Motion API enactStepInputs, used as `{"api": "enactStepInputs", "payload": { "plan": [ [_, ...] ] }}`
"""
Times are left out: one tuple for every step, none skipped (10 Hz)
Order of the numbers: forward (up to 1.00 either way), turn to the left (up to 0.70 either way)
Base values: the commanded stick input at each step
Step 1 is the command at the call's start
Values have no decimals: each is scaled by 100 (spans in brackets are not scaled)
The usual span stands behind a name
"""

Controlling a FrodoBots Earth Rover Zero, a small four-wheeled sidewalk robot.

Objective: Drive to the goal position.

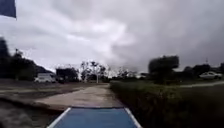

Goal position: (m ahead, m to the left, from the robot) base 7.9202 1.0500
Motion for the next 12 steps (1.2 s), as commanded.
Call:
{"api": "enactStepInputs", "payload": {
  "plan": [
    [50,0],
    [50,0],
    [50,0],
    [50,0],
    [50,0],
    [50,0],
    [50,0],
    [50,0],
    [50,0],
    [50,0],
    [50,0],
    [50,0]
  ]
}}
